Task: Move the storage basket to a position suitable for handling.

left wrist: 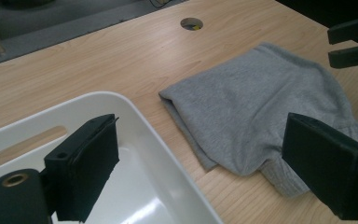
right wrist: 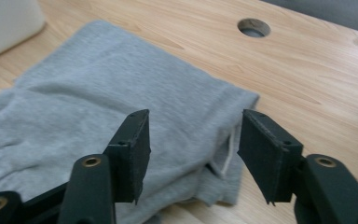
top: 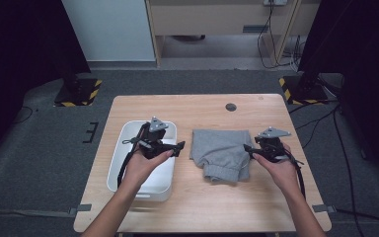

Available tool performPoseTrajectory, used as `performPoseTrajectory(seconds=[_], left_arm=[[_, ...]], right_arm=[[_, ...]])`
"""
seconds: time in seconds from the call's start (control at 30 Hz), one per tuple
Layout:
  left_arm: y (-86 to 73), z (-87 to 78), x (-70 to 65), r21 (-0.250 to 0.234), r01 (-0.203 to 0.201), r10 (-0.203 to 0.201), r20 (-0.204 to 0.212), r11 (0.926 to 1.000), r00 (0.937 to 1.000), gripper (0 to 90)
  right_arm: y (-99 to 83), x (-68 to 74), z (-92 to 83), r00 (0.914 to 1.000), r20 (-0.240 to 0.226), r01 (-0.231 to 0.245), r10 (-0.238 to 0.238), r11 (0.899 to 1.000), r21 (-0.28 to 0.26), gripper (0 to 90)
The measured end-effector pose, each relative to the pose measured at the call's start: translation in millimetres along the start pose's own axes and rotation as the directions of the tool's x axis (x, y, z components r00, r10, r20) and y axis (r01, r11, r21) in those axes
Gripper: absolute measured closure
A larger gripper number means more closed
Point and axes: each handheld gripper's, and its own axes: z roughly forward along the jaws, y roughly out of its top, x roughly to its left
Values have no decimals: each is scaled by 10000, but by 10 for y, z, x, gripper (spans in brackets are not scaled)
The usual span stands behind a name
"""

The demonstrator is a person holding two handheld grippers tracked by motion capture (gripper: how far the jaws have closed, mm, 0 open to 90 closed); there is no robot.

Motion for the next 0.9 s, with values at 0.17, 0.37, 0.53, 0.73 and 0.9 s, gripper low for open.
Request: performPoseTrajectory(seconds=[0.17, 0.37, 0.53, 0.73, 0.9], left_arm=[[64, 73, -140, -137, -176, 179, 229, 9998, 9996, 102], [89, 237, -299, -49, -262, 264, 552, 9996, 9981, 102], [102, 403, -439, 79, -326, 319, 763, 9994, 9966, 101], [131, 537, -572, -152, -211, 226, 1046, 9997, 9943, 113], [158, 624, -659, -181, -281, 295, 868, 9994, 9958, 116]], right_arm=[[72, -114, 63, 9997, 111, -205, 205, 9998, 33, 467], [123, -174, 248, 9993, 267, -267, 260, 9993, 280, 480], [133, -250, 403, 9978, 266, -626, 611, 9961, 623, 490], [130, -335, 569, 9939, 485, -1027, 990, 9914, 812, 386], [89, -344, 696, 9924, 512, -1168, 1116, 9868, 1119, 354]])
